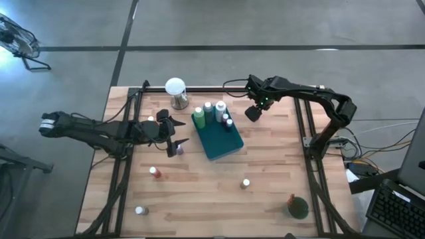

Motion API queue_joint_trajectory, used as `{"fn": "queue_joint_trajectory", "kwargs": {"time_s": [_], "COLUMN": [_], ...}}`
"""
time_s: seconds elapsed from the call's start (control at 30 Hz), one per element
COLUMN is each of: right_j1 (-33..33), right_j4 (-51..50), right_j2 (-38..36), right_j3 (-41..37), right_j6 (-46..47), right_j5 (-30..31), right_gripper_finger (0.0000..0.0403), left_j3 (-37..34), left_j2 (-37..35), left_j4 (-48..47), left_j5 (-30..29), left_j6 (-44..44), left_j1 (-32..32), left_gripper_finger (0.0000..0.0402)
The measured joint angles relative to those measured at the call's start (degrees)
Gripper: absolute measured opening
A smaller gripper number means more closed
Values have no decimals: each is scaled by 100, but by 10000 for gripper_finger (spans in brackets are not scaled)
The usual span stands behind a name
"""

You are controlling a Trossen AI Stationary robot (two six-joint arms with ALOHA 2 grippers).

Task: Pick & Place Paint Supplies
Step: Put the light pink paint bottle into the blue bin

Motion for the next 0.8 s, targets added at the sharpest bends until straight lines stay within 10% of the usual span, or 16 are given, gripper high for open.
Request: {"fn": "queue_joint_trajectory", "kwargs": {"time_s": [0.8], "right_j1": [-59], "right_j4": [-8], "right_j2": [143], "right_j3": [-37], "right_j6": [-171], "right_j5": [-15], "right_gripper_finger": [113], "left_j3": [0], "left_j2": [0], "left_j4": [-4], "left_j5": [0], "left_j6": [2], "left_j1": [-1], "left_gripper_finger": [314]}}
